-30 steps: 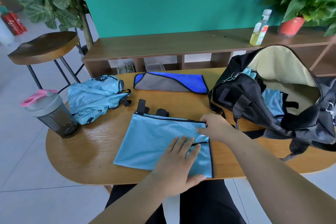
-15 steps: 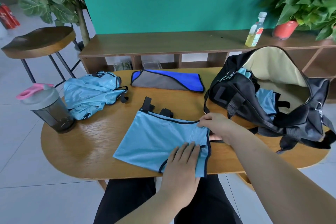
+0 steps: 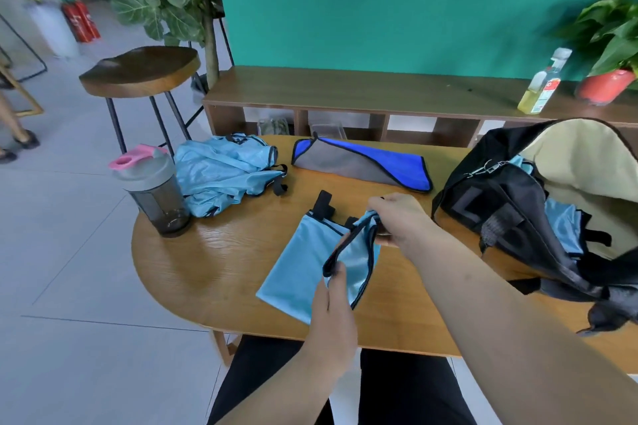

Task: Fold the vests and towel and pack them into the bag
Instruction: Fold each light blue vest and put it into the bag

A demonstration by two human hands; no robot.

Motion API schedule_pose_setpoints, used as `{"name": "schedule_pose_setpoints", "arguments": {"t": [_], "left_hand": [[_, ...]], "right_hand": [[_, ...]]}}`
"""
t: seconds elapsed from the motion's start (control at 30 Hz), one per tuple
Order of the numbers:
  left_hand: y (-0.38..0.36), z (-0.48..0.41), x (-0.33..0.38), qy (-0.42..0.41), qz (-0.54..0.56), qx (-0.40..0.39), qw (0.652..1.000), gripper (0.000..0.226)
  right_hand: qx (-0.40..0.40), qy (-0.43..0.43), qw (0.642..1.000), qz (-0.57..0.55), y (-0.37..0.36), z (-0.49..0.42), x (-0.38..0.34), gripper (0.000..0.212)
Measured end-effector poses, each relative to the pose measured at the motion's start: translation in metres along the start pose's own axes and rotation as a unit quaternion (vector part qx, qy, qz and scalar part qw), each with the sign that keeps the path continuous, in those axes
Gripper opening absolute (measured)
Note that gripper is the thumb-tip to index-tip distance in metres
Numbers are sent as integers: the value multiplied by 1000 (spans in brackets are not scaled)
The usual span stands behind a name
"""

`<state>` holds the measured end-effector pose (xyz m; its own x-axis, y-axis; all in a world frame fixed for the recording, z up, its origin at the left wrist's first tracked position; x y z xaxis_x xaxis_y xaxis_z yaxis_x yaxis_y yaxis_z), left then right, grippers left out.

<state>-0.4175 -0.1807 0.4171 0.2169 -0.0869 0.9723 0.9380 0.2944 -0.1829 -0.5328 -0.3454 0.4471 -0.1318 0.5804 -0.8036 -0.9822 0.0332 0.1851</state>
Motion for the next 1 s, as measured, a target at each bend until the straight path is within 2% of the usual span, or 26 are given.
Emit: {"name": "schedule_pose_setpoints", "arguments": {"t": [0.1, 0.2, 0.33, 0.43, 0.5, 0.57, 0.6, 0.63, 0.7, 0.77, 0.83, 0.9, 1.0], "left_hand": [[15, -13, 1, 13, 73, 69, 995, 40], [35, -22, 7, 58, 143, 96, 983, 32], [62, -41, 2, 122, 169, 129, 969, 31], [80, -62, -12, 153, 179, 139, 962, 21], [86, -67, -18, 110, 121, 137, 977, 28], [88, -61, -15, 20, -35, 147, 988, 51], [90, -57, -13, -40, -121, 144, 981, 62], [90, -55, -14, -108, -214, 135, 961, 68], [90, -57, -17, -204, -398, 99, 889, 72], [86, -62, -28, -249, -544, 22, 801, 67], [84, -66, -45, -262, -626, -61, 732, 67], [86, -69, -63, -253, -665, -110, 694, 72], [92, -72, -78, -248, -692, -133, 665, 74]], "right_hand": [[-4, 11, 1000, 16, -34, 2, -8, 11], [-2, 16, 999, 48, -68, 2, -7, 9], [-9, 19, 995, 98, -96, -7, 9, 17], [-14, 24, 993, 111, -109, -18, 30, 18], [10, 51, 991, 122, -112, -20, 39, 17], [23, 81, 987, 134, -110, -18, 44, 19], [20, 94, 985, 141, -110, -17, 45, 20], [18, 102, 983, 149, -110, -18, 47, 22], [11, 118, 978, 174, -110, -20, 47, 26], [1, 147, 965, 215, -111, -24, 46, 30], [-1, 207, 935, 287, -110, -26, 46, 37], [3, 277, 875, 397, -108, -28, 47, 42], [20, 390, 752, 531, -102, -31, 56, 45]]}}
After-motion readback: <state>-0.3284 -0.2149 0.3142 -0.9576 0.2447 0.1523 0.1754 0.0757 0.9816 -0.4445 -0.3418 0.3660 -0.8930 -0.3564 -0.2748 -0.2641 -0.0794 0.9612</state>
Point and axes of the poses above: each hand's wrist, its own z-axis away from the middle knuckle, its own y-axis out of the back of the hand, x = y × z, the point moved 1 cm from there along -z, towards the middle knuckle, and after that the axes turned 12 degrees about -y, right-handed, at the moved point
